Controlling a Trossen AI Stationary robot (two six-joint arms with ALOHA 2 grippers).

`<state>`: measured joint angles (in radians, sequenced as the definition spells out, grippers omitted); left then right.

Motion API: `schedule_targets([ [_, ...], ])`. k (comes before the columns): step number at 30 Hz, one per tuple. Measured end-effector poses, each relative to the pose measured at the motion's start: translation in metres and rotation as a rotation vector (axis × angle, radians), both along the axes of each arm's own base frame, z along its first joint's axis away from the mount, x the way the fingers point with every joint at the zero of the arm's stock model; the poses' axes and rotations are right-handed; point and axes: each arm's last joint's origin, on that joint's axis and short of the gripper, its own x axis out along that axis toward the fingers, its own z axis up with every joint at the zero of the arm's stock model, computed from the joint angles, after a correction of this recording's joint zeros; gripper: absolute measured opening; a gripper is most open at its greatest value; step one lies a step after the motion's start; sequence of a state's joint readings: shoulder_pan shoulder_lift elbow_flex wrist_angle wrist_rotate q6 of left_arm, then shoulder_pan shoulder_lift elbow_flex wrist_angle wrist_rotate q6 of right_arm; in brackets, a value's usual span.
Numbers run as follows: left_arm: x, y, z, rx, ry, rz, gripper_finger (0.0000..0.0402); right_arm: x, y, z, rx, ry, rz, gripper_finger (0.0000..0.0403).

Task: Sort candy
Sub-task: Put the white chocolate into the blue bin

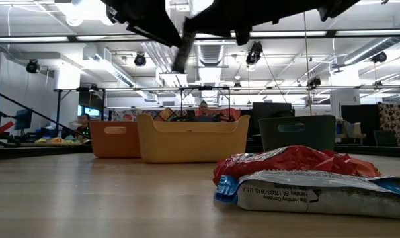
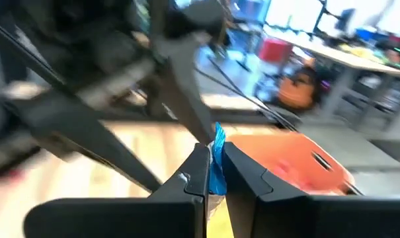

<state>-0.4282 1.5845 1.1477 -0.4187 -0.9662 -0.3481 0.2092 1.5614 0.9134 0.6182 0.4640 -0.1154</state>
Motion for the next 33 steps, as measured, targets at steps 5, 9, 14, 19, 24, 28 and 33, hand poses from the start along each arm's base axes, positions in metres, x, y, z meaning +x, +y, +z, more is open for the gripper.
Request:
schedule_targets([
  [5, -0.006, 0.002, -0.001, -0.012, 0.073, -0.029, 0.0212, -0.015, -0.019, 0.005, -0.046, 0.192, -0.217, 0.0022],
  [9, -0.010, 0.005, -0.001, -0.020, 0.106, -0.033, 0.0208, -0.037, -0.047, 0.016, -0.031, 0.363, -0.453, 0.0022],
  [14, -0.013, 0.008, 0.004, -0.032, 0.105, -0.043, 0.0193, -0.073, -0.084, 0.021, 0.125, 0.517, -0.666, 0.0022],
  [19, -0.024, 0.011, -0.004, -0.052, 0.158, -0.118, 0.0170, -0.094, -0.102, 0.015, 0.279, 0.598, -0.650, 0.0022],
  [24, -0.046, 0.019, -0.019, -0.108, 0.146, -0.193, 0.0135, -0.103, -0.104, 0.002, 0.318, 0.628, -0.632, 0.0022],
  [28, -0.062, 0.022, -0.025, -0.220, 0.036, -0.317, 0.0111, -0.105, -0.103, -0.014, 0.361, 0.600, -0.616, 0.0022],
  [33, -0.077, 0.027, -0.027, -0.290, -0.126, -0.428, 0.0094, -0.105, -0.101, -0.035, 0.420, 0.522, -0.540, 0.0022],
])
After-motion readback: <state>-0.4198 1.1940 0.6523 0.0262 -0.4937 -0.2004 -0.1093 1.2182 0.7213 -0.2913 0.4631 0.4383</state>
